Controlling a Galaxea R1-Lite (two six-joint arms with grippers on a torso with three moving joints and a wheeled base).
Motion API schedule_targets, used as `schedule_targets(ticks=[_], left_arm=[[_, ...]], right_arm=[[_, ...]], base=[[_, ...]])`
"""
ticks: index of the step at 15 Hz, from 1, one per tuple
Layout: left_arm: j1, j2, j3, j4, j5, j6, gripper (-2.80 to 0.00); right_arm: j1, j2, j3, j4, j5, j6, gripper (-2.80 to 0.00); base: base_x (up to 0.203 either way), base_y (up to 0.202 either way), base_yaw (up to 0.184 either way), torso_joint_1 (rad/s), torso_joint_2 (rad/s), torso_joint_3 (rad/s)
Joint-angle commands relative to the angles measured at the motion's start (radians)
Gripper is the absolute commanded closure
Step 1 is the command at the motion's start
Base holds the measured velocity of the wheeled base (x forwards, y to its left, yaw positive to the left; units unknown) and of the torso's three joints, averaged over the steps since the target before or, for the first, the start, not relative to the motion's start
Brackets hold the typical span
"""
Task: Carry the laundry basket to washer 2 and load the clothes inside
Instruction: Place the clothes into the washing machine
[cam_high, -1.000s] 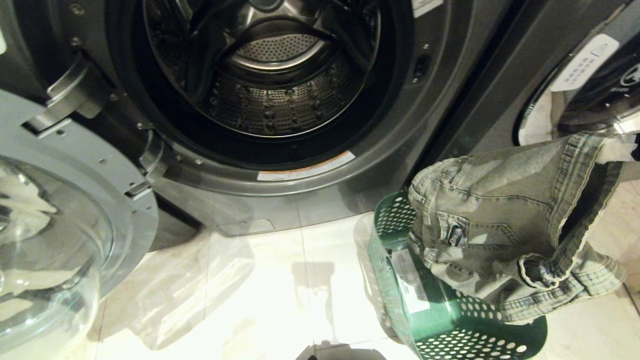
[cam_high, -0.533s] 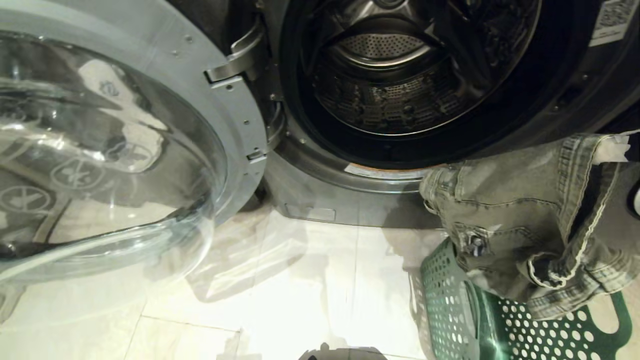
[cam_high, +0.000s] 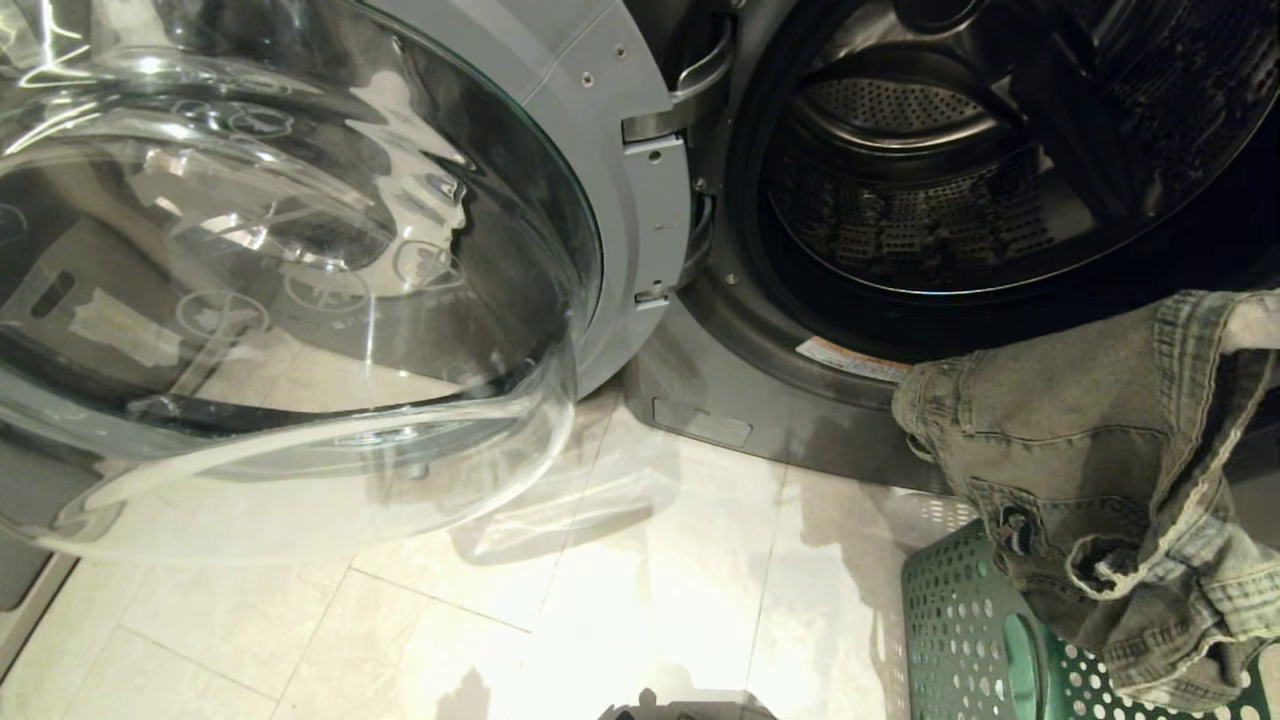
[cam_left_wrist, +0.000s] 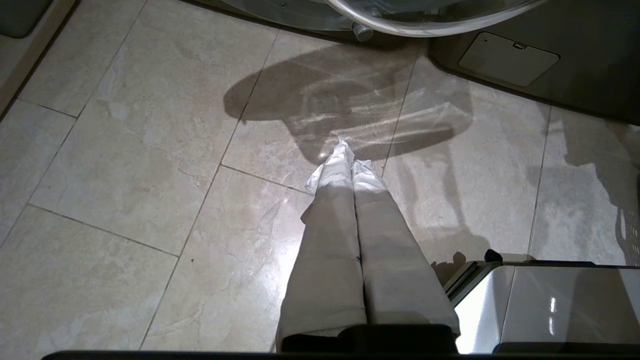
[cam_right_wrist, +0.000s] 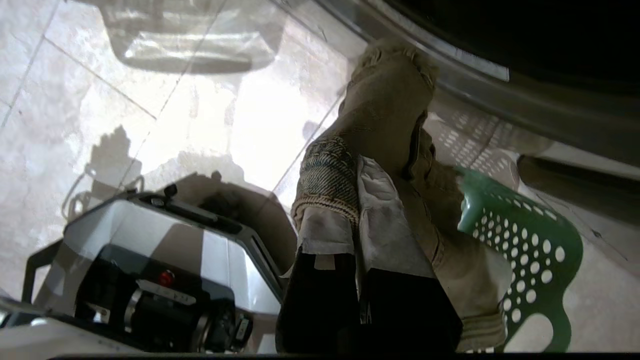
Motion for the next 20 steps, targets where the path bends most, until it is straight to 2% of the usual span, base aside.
schedule_targets(ticks=[1, 5, 8, 12, 16, 17, 20], left_arm=[[0.0, 0.0, 0.0, 0.0, 0.001, -0.001, 0.0], [0.0, 0.0, 0.0, 0.0, 0.001, -0.001, 0.0], [0.0, 0.0, 0.0, 0.0, 0.001, -0.001, 0.0], [0.0, 0.0, 0.0, 0.0, 0.001, -0.001, 0.0], [0.0, 0.0, 0.0, 0.0, 0.001, -0.001, 0.0], [0.0, 0.0, 0.0, 0.0, 0.001, -0.001, 0.0], [0.0, 0.0, 0.0, 0.0, 0.001, -0.001, 0.0]], right_arm=[[-0.001, -0.03, 0.018, 0.027, -0.006, 0.002, 0.0], [0.0, -0.031, 0.122, -0.018, -0.09, 0.001, 0.0], [-0.001, -0.001, 0.234, -0.201, -0.097, -0.011, 0.0], [-0.009, 0.102, 0.295, -0.477, -0.11, -0.023, 0.0], [-0.013, 0.166, 0.324, -0.696, -0.266, -0.072, 0.0], [-0.016, 0.167, 0.328, -0.722, -0.301, -0.105, 0.0], [-0.02, 0.175, 0.358, -0.814, -0.349, -0.147, 0.0]], base=[[0.0, 0.0, 0.0, 0.0, 0.0, 0.0], [0.0, 0.0, 0.0, 0.0, 0.0, 0.0], [0.0, 0.0, 0.0, 0.0, 0.0, 0.0], [0.0, 0.0, 0.0, 0.0, 0.0, 0.0], [0.0, 0.0, 0.0, 0.0, 0.0, 0.0], [0.0, 0.0, 0.0, 0.0, 0.0, 0.0], [0.0, 0.0, 0.0, 0.0, 0.0, 0.0]])
